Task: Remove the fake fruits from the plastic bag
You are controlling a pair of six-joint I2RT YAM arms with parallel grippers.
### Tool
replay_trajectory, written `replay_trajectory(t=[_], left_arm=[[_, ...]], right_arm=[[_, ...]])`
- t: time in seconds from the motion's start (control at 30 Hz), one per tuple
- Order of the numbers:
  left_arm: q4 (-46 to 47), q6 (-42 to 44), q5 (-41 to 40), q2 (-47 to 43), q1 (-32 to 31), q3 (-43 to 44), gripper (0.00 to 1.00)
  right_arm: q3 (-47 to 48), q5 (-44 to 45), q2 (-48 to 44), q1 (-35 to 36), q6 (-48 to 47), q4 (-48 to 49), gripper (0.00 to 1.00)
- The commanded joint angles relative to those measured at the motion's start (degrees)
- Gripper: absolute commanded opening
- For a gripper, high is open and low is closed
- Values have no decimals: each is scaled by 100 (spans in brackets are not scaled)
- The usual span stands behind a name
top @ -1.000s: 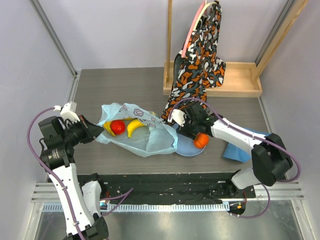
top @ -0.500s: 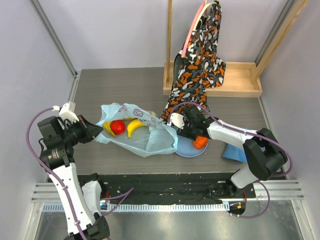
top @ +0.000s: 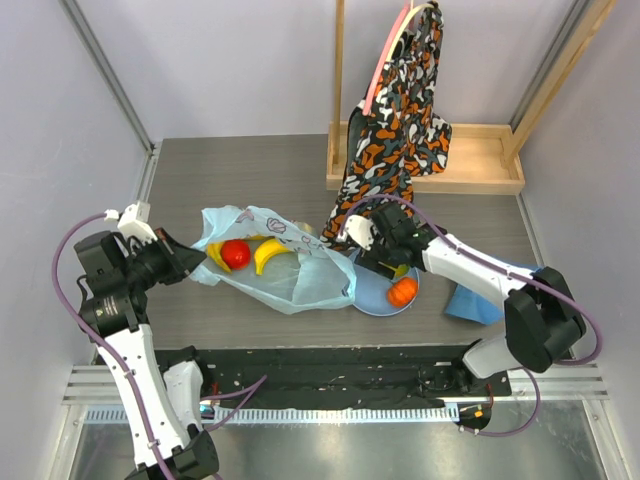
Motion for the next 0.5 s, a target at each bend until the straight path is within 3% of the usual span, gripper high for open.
replay_trajectory(t=[0.0, 0.47], left_arm=[[363, -152, 189, -122, 43, -16, 0], [336, -213, 251, -140, 52, 89, 0]], right_arm=[[169, 72, -310, 15, 253, -571, 80], [-25, 134, -1022, 15, 509, -1661, 78]])
